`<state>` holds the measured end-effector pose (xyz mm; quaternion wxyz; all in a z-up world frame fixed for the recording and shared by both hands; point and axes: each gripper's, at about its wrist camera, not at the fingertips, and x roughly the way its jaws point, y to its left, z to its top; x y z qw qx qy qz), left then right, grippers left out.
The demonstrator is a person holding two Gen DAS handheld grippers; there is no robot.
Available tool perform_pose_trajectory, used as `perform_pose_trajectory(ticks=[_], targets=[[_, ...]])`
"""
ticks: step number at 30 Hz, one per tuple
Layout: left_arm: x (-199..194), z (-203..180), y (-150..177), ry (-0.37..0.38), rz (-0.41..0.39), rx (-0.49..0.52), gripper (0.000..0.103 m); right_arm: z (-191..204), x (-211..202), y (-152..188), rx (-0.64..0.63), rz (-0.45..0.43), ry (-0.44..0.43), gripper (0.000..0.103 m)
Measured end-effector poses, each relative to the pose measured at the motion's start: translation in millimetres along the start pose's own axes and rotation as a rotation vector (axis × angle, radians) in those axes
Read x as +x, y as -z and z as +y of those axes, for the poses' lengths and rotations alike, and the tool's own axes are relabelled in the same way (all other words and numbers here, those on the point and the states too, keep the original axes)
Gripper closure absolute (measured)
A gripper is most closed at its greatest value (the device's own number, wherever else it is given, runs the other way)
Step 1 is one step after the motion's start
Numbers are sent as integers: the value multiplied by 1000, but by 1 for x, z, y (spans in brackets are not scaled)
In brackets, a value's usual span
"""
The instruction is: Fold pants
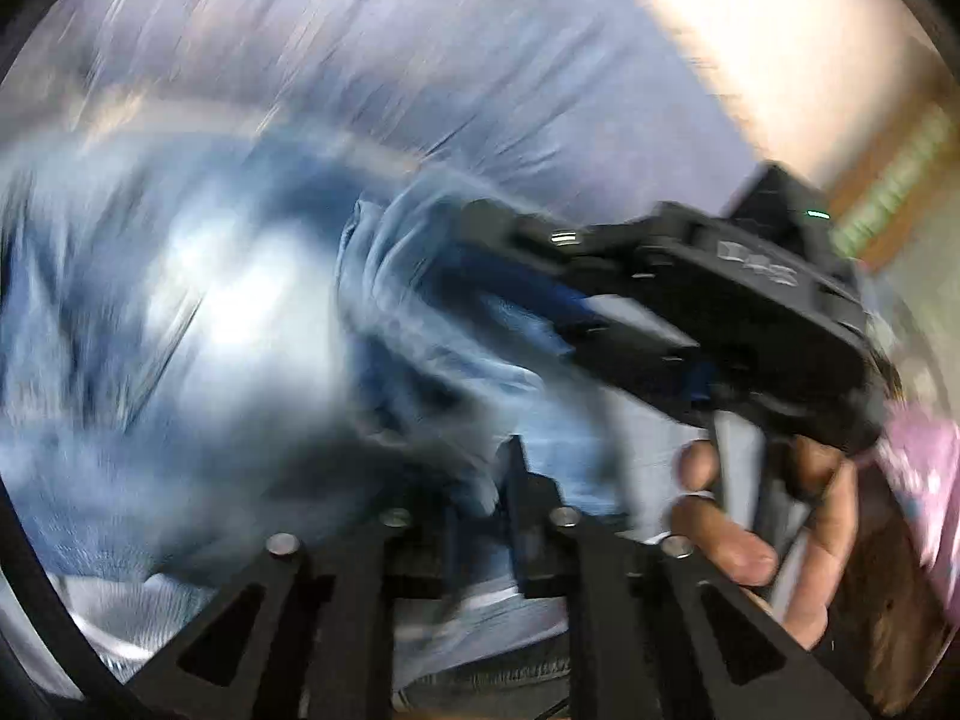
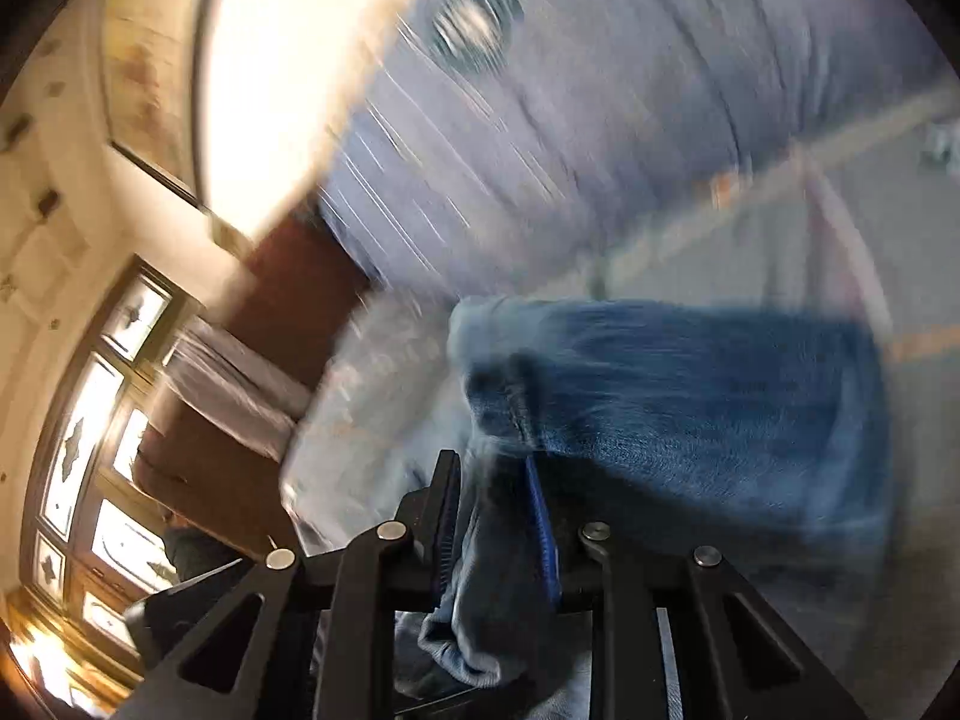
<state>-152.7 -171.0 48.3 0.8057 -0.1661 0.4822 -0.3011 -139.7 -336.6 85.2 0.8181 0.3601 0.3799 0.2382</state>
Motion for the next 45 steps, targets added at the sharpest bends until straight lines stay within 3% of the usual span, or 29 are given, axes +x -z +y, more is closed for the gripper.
perform_pose_trajectory(ticks=[2,4,5,6,7,10,12,14,16,17,19,21,24,28,31,33,36,40,44,45], targets=[[5,10,-2,33,38,-47,81,-8,18,3,11,24,74,78],[3,9,-5,43,25,-50,66,-11,7,6,-2,-9,87,69],[1,9,-7,62,14,-54,52,-12,-5,6,-6,-52,85,43],[-2,8,-7,78,4,-54,44,-13,-20,7,-10,-105,90,22],[-6,7,-5,77,-3,-52,44,-13,-31,8,-13,-155,102,22],[-6,10,-7,82,2,-75,44,-22,-63,11,13,-262,172,22],[-2,23,-15,39,-6,-114,44,-31,-71,14,45,-289,258,22],[-1,32,-15,22,-2,-152,46,-43,-73,16,95,-271,313,24],[0,36,-13,20,13,-172,58,-52,-68,19,121,-236,336,31],[1,34,-12,0,20,-147,71,-55,-60,19,124,-200,348,37],[-1,28,-10,-23,22,-112,77,-56,-48,19,105,-141,397,46],[-23,22,-7,3,-33,-82,80,-51,-39,21,70,-121,434,48],[-51,22,-9,-97,-125,-51,80,-42,-45,22,44,-154,379,48],[-12,43,-4,-161,29,-103,79,-49,-36,26,53,-117,396,48],[-23,40,-8,-171,-26,-87,79,-55,-24,26,62,-72,432,48],[-36,37,-11,-238,-93,-63,79,-52,-30,27,50,-94,419,48],[-21,42,-7,-289,-29,-57,79,-56,-36,27,66,-109,401,48],[-13,36,-6,-339,-22,-21,78,-63,-30,28,107,-61,339,48],[-7,36,-9,-337,-13,-30,78,-61,-16,33,78,3,386,48],[-6,35,-9,-340,-15,-26,78,-60,-17,33,75,-4,386,58]])
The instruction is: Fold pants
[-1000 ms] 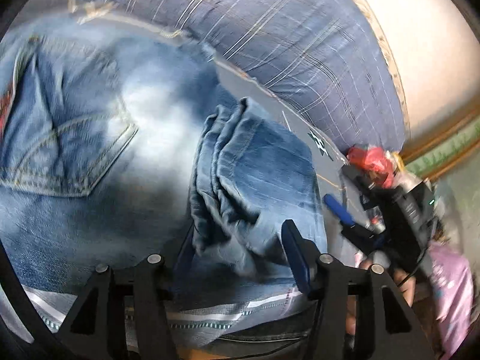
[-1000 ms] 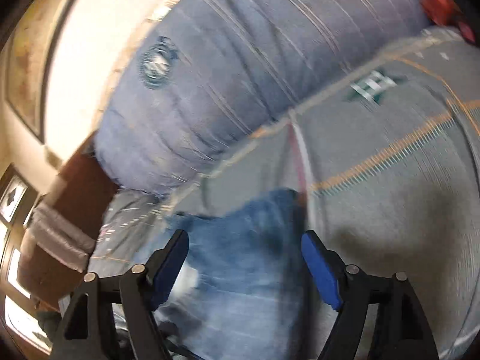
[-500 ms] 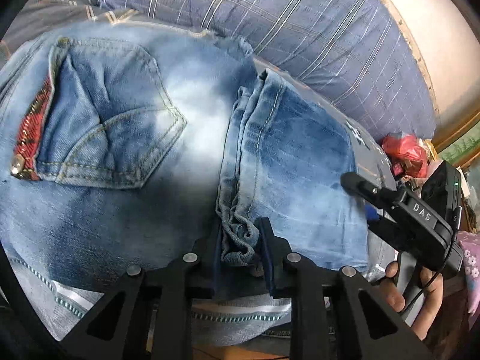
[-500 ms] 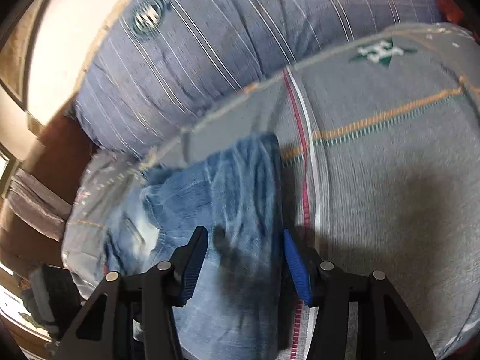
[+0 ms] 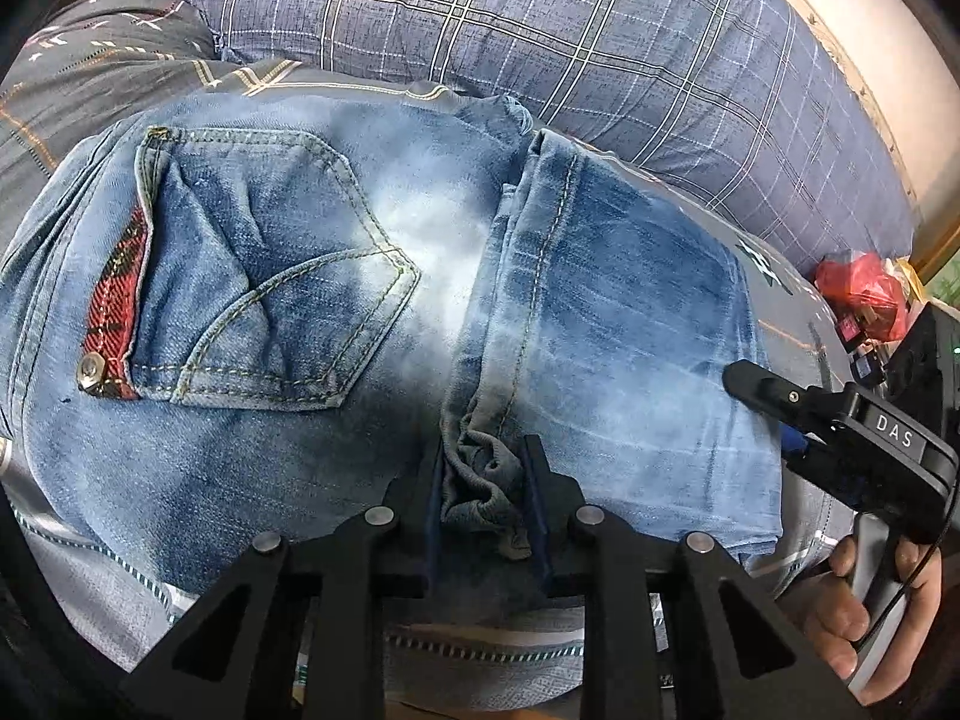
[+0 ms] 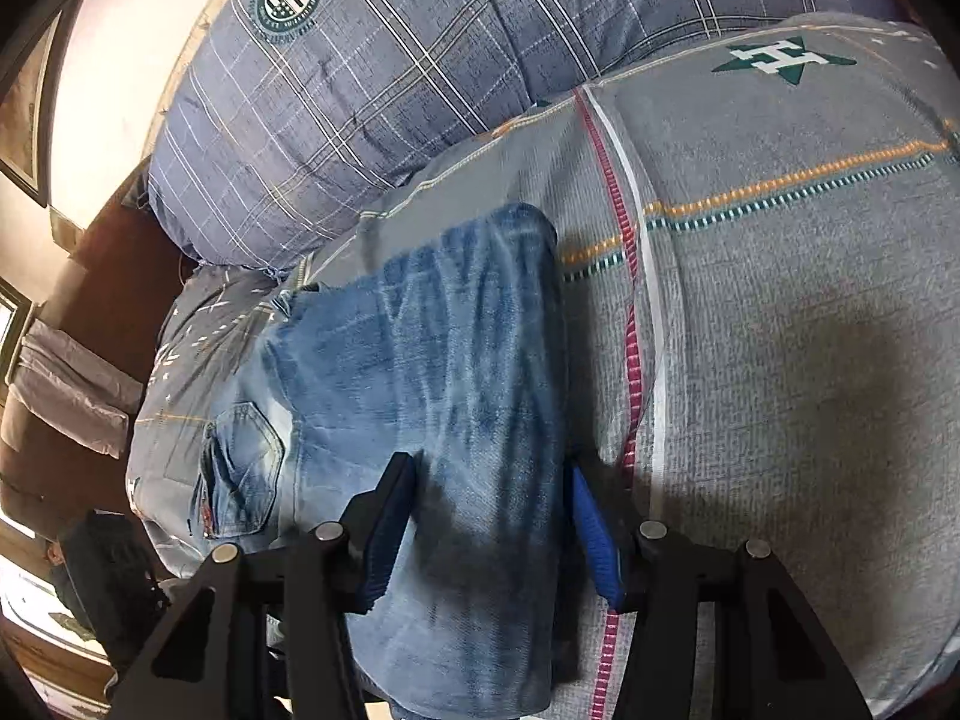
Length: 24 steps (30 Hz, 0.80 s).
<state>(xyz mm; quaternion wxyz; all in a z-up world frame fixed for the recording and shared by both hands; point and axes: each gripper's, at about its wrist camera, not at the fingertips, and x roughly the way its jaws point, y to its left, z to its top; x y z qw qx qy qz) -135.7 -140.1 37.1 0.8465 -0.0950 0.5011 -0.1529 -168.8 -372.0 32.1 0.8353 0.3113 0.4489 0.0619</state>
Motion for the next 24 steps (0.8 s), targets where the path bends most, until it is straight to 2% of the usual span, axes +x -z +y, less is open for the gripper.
perform_pose_trajectory(ticks=[4,6,8,11,13,15,16,17,19,22,24], targets=[[1,-7,-1,-15,-15,28,78,5,-3,1,-32,-17,10,87],[0,-11,-1,8,-16,28,78,14,-9,1,-73,-33,0,92],[-2,-25,-6,54,-7,42,78,24,-24,-2,-120,-85,12,94],[-1,-58,-17,62,-13,105,78,28,-55,-13,-130,-166,-9,94],[13,-70,-20,65,40,119,78,30,-67,-21,-156,-199,46,94],[31,-71,-18,26,76,142,78,19,-62,-26,-144,-171,90,94],[36,-70,-15,20,70,159,77,11,-55,-26,-124,-148,93,94],[33,-70,-11,25,37,187,76,1,-43,-24,-96,-106,128,93],[29,-71,-8,36,30,224,74,-7,-27,-21,-64,-55,183,89],[21,-61,-12,86,45,180,71,-8,-27,-20,-37,-59,189,84],[10,-49,-16,116,23,137,64,-2,-39,-19,-39,-101,184,83]])
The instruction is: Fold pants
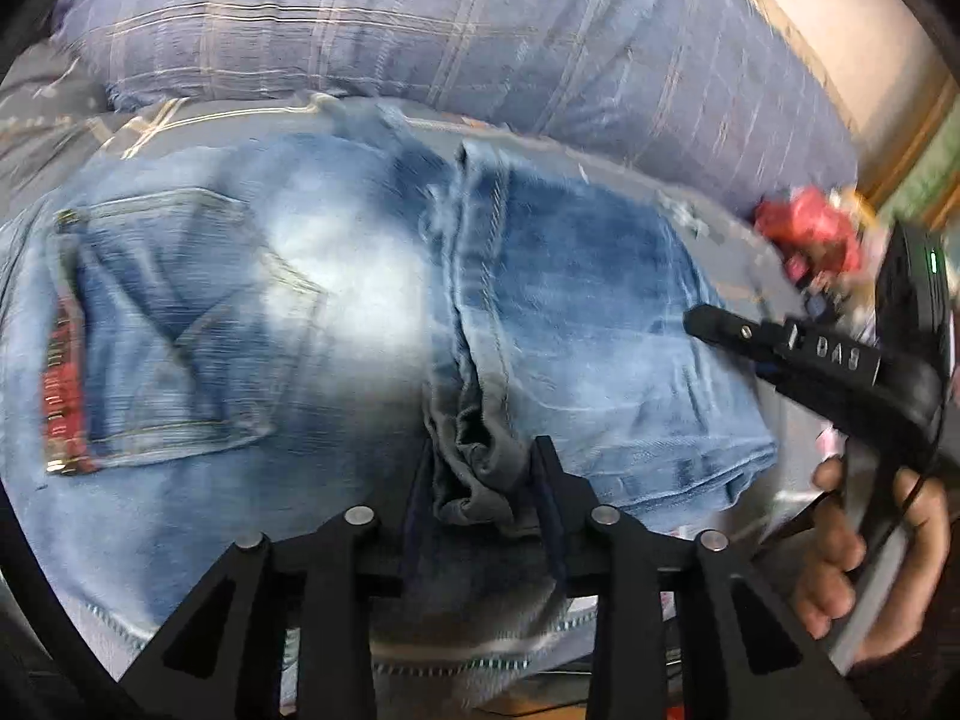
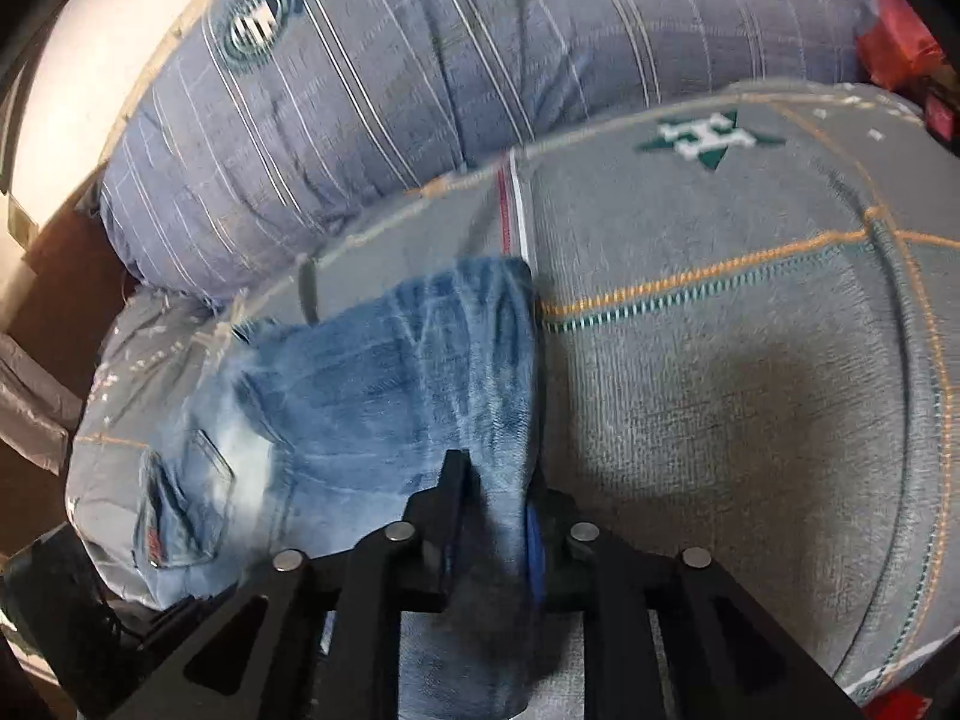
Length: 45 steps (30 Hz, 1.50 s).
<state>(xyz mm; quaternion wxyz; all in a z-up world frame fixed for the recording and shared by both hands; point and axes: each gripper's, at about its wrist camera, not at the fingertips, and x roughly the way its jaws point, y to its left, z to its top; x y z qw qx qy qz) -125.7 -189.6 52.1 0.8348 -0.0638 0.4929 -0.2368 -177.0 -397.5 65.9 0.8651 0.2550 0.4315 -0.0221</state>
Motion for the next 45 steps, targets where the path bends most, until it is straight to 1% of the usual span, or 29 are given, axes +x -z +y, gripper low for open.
perform_pose_trajectory(ticks=[1,2,3,4,5,6,8,9,10,12,14,16,19,22,26,27,28,29,31,35,38,41,43,45], targets=[[-7,5,1,1,-23,-12,61,5,-10,0,-14,-42,5,81],[-17,11,-1,-8,-53,-25,55,10,-15,1,-32,-69,16,76],[-25,17,0,-12,-74,-35,53,15,-21,3,-61,-100,32,62],[-33,22,-1,-13,-97,-47,53,22,-27,5,-85,-129,45,52],[-38,27,1,-14,-112,-56,52,28,-34,6,-100,-169,42,36],[-46,35,2,-15,-133,-72,49,30,-42,7,-114,-201,30,35],[-55,48,6,-23,-158,-95,48,39,-53,12,-155,-255,34,34],[-58,52,6,-27,-166,-104,48,43,-57,14,-166,-270,16,34],[-60,57,7,-32,-170,-116,48,48,-57,15,-172,-273,-27,34],[-64,67,7,-27,-162,-138,48,61,-51,20,-196,-229,-141,34],[-67,72,10,-14,-156,-156,48,76,-41,30,-231,-182,-189,35],[-70,74,14,-14,-148,-166,48,90,-28,43,-254,-129,-217,35],[-76,81,24,-4,-147,-198,48,106,-11,61,-280,-75,-223,35],[-85,99,32,16,-166,-272,48,114,-6,70,-302,-69,-206,35],[-100,136,42,53,-197,-426,47,117,-2,71,-291,-66,-194,35],[-102,147,46,53,-201,-471,45,120,0,71,-291,-62,-195,35],[-103,154,48,47,-200,-497,45,122,1,71,-293,-59,-197,35],[-102,165,53,62,-193,-536,45,125,1,71,-300,-54,-201,35],[-98,175,58,111,-167,-582,45,131,3,73,-317,-46,-206,35],[-94,177,63,142,-155,-610,46,139,4,77,-352,-40,-192,34],[-95,175,69,125,-157,-619,46,137,7,77,-348,-25,-193,34],[-92,180,78,138,-143,-662,46,136,7,76,-341,-20,-201,34],[-86,185,77,143,-121,-681,46,136,8,76,-341,-18,-198,34],[-79,193,75,168,-107,-718,46,138,9,76,-342,-17,-196,34]])
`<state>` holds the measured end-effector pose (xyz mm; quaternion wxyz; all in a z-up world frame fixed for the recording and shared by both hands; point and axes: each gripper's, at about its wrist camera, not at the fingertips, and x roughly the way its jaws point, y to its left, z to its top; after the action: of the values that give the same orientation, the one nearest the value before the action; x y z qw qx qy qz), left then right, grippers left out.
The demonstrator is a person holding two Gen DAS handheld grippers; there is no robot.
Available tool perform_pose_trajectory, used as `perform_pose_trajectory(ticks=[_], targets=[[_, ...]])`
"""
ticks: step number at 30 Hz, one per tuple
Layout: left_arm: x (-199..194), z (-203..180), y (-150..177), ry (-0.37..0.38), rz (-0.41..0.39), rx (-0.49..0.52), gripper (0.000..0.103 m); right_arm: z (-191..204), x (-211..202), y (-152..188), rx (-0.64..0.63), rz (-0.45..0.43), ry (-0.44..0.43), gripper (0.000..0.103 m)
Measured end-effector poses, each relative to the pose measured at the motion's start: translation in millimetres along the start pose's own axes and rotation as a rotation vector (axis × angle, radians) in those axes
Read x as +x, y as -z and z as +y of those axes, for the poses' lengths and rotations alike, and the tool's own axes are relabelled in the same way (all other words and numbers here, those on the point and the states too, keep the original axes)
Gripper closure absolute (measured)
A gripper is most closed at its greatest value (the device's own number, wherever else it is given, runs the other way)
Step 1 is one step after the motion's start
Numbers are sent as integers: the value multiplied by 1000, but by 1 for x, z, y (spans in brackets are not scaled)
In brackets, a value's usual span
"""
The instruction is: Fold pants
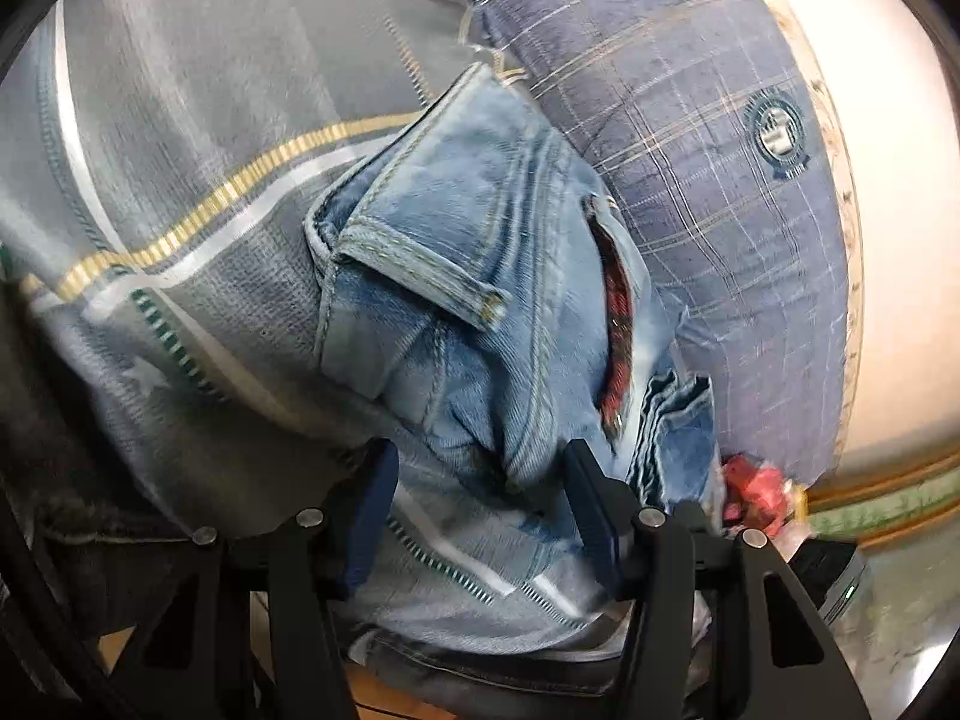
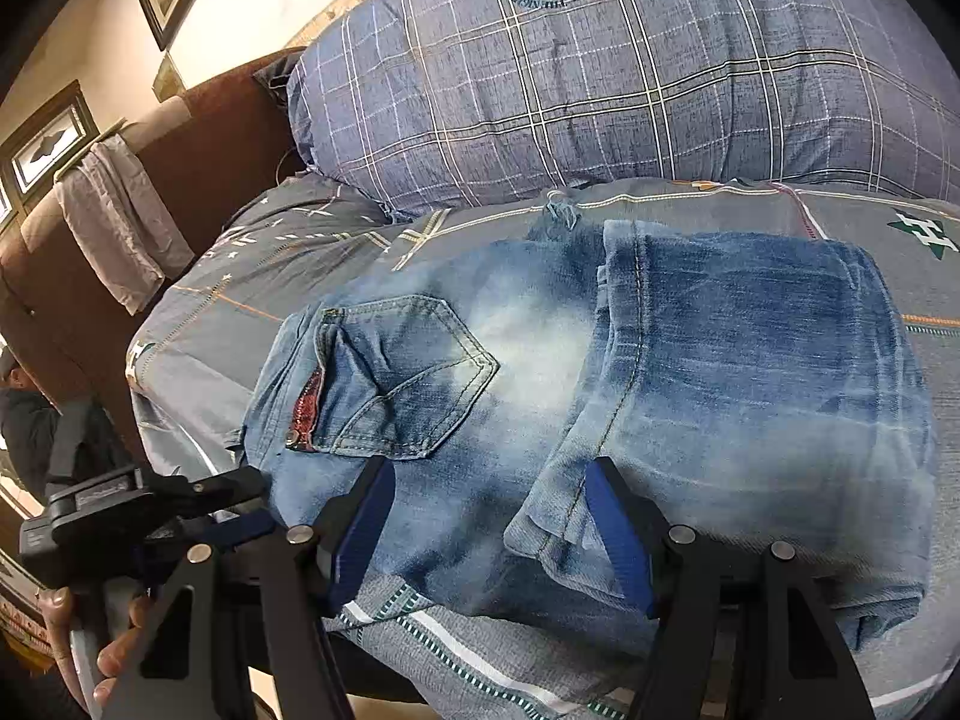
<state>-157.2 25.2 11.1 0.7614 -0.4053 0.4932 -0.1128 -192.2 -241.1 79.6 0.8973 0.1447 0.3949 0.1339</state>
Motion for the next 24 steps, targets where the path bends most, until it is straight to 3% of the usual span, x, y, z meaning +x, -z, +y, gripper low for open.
perform_pose_trajectory(ticks=[4,8,13,17,21,24], targets=[[2,1,-13,22,-27,-47,47,2,0,1,-14,3,8,34],[9,6,-15,6,-7,-92,47,1,1,1,-18,9,8,34],[10,2,-14,-27,-23,-77,47,4,0,0,-26,1,-2,32],[19,0,-23,-30,-44,-133,47,4,-3,-1,-21,-11,-15,32],[11,-11,-17,-79,-98,-63,69,9,-10,-2,-27,-41,-60,32],[4,-22,-12,-100,-145,3,71,24,-14,-9,-68,-50,-121,32]])
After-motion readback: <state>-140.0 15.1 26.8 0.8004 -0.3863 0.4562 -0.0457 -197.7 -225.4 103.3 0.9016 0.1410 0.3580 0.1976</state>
